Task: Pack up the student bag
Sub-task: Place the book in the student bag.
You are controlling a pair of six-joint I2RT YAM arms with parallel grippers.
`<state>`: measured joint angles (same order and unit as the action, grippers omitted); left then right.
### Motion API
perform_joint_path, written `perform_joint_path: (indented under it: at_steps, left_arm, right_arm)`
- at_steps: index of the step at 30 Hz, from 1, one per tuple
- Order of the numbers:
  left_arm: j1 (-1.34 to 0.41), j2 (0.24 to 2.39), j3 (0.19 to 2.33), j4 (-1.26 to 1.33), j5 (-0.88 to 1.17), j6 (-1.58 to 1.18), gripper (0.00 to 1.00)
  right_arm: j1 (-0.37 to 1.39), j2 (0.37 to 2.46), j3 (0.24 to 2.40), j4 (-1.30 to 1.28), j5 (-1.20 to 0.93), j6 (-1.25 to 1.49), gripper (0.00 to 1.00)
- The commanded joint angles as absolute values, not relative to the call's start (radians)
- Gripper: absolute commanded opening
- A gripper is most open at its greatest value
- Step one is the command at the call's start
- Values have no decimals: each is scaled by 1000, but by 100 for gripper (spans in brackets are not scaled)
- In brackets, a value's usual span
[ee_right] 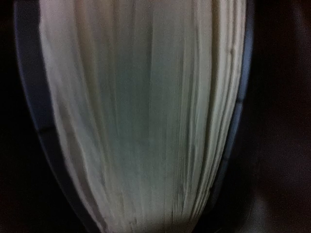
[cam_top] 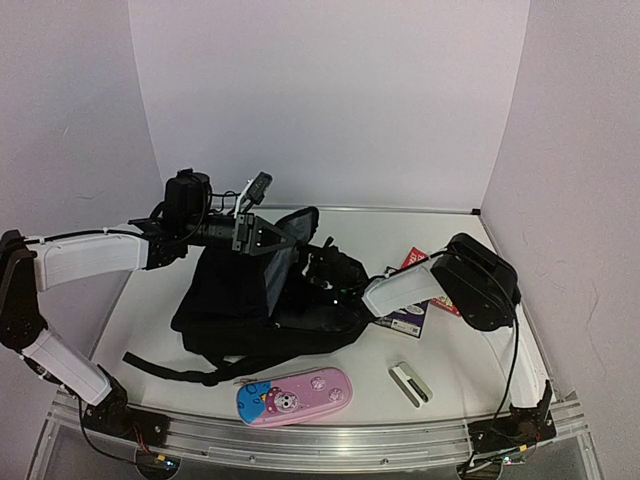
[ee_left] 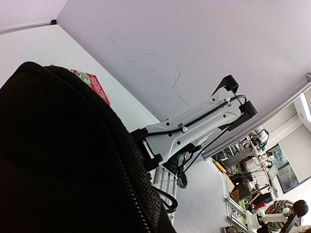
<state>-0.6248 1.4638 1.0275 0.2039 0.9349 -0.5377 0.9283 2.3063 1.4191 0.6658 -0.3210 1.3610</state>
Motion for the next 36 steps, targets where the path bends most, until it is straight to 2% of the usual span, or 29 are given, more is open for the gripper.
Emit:
perform_joint_path:
  at_steps: [1, 5, 9, 12, 16, 22, 28, 33, 36]
  left_arm:
    - [-637, 1456, 1081, 346, 986, -570, 0]
    - [-637, 1414, 1032, 331, 925, -549, 0]
    - [-636, 1363, 989, 269, 825, -532, 0]
    - [-630, 1316, 945, 182, 673, -522, 0]
    - [-564, 1253, 848, 145, 554, -583, 0]
    - [-464, 1160, 714, 104, 450, -682, 0]
    - [-438, 1099, 625, 26, 315, -765, 0]
    - [-420, 1050, 555, -68, 193, -869, 0]
    - [-405, 1036, 507, -75, 189, -911, 1]
  right_arm:
    - [936, 2345, 1570, 696, -367, 1239, 0]
    - [936, 2362, 1575, 651, -374, 1213, 1]
    - [935, 2344, 1536, 644, -365, 1186, 22]
    - [935, 2294, 1499, 629, -341, 1135, 36]
    - [935, 2192, 1438, 549, -289, 1042, 58]
    - [935, 1993, 1299, 436, -255, 954, 78]
    - [936, 1786, 1179, 256, -188, 892, 87]
    - [897, 1645, 1154, -64, 36, 760, 95]
    - [806, 1596, 1129, -211, 128, 721, 98]
